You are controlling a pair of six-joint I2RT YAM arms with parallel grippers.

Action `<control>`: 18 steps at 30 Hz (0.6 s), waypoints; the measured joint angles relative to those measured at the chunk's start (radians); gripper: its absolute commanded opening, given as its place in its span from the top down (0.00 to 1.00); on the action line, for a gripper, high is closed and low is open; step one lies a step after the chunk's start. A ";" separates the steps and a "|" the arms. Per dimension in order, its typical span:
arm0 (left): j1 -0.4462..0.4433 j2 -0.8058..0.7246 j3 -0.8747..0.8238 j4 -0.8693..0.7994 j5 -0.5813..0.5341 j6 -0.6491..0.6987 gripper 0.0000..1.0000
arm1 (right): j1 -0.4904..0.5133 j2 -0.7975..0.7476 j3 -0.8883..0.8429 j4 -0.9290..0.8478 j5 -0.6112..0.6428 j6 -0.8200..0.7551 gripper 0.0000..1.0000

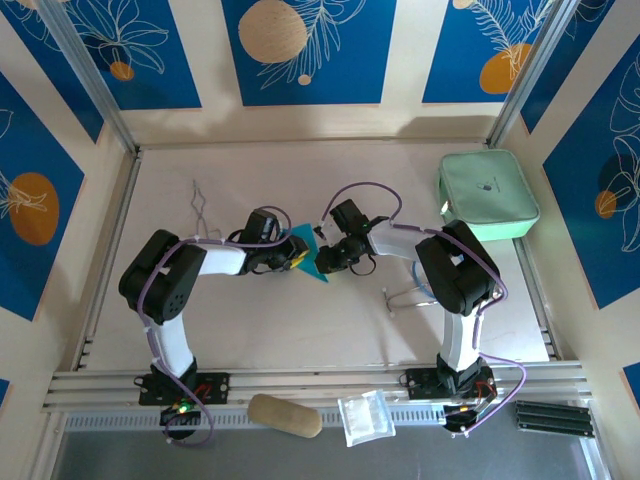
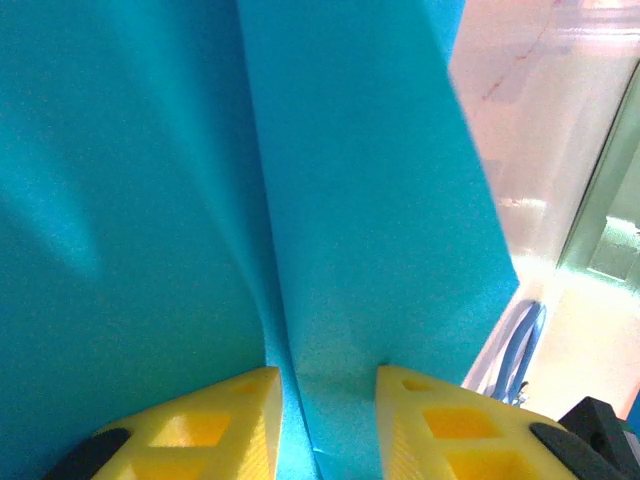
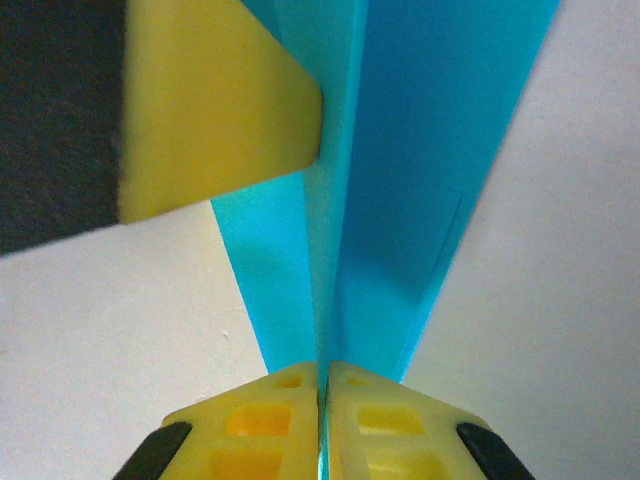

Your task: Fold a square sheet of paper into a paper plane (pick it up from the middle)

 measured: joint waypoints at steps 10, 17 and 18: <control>-0.002 -0.014 -0.005 0.007 -0.002 -0.002 0.59 | -0.010 0.005 -0.014 0.014 -0.042 0.008 0.89; -0.002 -0.023 -0.009 0.010 -0.005 0.001 0.56 | -0.038 0.032 -0.014 0.026 -0.109 0.023 0.90; -0.002 -0.024 -0.010 0.012 -0.005 0.001 0.56 | -0.042 0.035 -0.014 0.028 -0.120 0.026 0.90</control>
